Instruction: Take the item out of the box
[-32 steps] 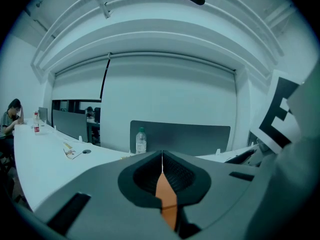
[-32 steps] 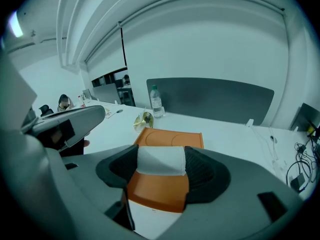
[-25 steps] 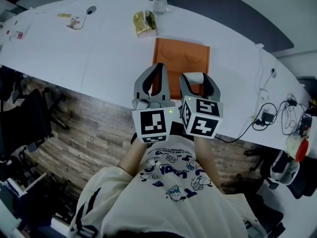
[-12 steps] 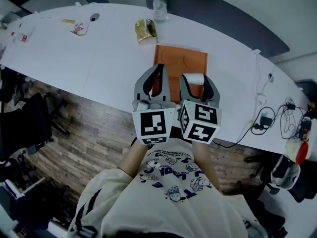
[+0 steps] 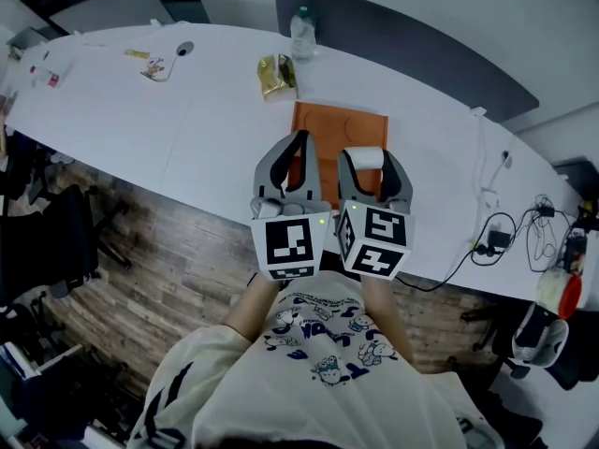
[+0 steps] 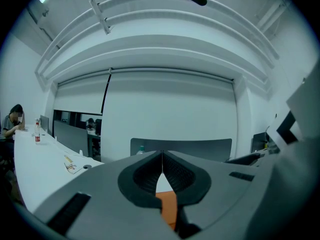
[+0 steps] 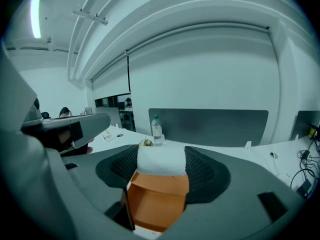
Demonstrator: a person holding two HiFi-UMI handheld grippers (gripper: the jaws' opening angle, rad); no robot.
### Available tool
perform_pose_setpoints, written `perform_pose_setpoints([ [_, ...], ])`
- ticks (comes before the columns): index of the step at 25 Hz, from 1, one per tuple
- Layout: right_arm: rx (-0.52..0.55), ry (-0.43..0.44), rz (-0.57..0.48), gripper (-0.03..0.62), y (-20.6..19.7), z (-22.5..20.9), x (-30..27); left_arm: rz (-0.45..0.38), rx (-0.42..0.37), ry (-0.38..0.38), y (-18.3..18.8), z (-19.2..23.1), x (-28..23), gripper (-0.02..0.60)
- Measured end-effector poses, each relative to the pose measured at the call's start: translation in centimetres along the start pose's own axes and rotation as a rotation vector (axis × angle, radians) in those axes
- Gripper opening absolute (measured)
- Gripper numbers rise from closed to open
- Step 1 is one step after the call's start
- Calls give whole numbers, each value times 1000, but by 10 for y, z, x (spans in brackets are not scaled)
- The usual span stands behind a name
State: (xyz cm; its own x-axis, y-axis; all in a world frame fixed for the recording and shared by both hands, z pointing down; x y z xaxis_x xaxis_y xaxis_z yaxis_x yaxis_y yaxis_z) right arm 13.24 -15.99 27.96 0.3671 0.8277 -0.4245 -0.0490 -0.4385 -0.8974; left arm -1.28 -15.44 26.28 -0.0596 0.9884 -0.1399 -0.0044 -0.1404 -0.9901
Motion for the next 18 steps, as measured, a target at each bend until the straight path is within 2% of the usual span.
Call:
perform_pose_setpoints([
  [18, 32, 12, -115, 285, 16, 5, 2, -45, 7, 22, 13, 6, 2, 18],
])
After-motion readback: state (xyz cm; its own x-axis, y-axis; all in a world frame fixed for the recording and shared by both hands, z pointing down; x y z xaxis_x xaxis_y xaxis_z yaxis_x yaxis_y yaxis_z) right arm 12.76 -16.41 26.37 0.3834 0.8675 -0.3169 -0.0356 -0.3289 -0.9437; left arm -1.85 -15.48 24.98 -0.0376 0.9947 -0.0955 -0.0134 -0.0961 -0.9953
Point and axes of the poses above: the fingertips, and each gripper's own axes: x backward along the fingers, z to its left, y out of its top, the point moved 10 cm from there along x, backward along the fingers, and after that the axes turned 10 degrees about y, right-handed, at the moved point
